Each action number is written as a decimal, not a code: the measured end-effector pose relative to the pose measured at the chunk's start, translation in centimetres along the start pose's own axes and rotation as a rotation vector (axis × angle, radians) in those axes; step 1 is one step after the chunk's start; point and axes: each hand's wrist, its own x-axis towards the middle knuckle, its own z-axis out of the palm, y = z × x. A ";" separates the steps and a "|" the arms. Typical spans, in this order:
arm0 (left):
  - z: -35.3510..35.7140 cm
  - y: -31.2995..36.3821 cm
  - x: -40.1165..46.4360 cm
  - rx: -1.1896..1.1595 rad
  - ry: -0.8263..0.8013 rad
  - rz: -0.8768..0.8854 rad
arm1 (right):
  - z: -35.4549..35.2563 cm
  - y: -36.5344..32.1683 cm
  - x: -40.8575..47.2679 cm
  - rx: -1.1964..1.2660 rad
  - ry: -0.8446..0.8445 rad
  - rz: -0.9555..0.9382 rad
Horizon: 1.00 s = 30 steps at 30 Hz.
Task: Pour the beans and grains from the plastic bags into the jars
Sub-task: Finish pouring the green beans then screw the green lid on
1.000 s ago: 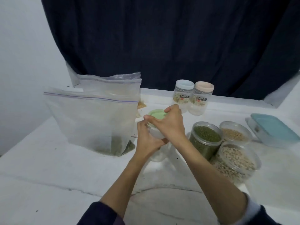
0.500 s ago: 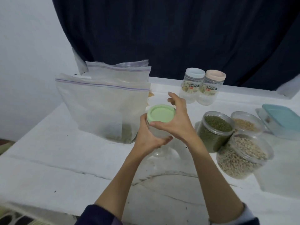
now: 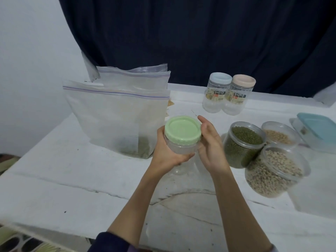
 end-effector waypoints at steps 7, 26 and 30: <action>-0.1 -0.1 -0.1 -0.004 -0.008 0.005 | 0.0 0.3 -0.4 -0.020 0.025 0.002; -0.2 -1.3 0.5 -0.025 -0.017 0.042 | 3.5 -4.2 0.1 -1.443 -0.235 -0.232; -0.3 -1.5 0.5 -0.016 -0.034 0.030 | 3.0 -4.9 1.0 -1.183 -0.317 -0.156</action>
